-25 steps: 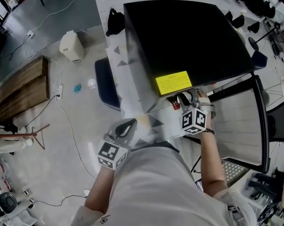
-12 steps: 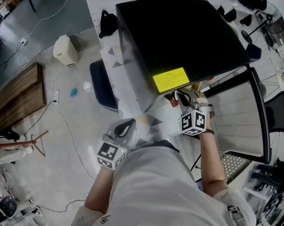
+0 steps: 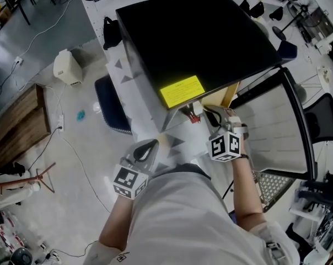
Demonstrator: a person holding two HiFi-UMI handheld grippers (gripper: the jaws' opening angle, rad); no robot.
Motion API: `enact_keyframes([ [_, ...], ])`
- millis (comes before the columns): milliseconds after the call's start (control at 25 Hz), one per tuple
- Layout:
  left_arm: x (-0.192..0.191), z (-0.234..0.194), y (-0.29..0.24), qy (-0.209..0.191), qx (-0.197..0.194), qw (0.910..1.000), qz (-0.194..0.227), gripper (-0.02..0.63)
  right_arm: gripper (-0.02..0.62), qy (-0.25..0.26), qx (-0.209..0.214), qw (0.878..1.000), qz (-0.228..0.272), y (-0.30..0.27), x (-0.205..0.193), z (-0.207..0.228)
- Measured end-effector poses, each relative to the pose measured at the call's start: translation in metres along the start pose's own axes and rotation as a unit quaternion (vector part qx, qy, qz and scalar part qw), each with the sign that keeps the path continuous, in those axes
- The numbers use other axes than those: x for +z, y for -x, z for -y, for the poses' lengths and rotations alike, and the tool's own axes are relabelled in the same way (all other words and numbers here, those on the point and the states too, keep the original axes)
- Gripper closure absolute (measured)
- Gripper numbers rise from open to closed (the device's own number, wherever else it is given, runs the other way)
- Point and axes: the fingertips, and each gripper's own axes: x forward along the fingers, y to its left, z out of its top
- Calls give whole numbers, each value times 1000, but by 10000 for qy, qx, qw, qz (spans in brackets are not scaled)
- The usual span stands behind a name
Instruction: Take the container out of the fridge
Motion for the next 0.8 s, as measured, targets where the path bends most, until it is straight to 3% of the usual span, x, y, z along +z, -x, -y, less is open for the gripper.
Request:
enact_keyframes([
  [400, 11, 44, -44, -332, -626, 9974, -109, 595, 581, -1454, -180, 9877, 550, 62, -14, 7],
  [600, 11, 72, -66, -438, -1070, 9931, -201, 595, 581, -2168, -151, 9737, 680, 91, -25, -2],
  [800, 11, 104, -90, -530, -1471, 9873, -279, 595, 581, -2920, -146, 9524, 864, 119, -42, -10],
])
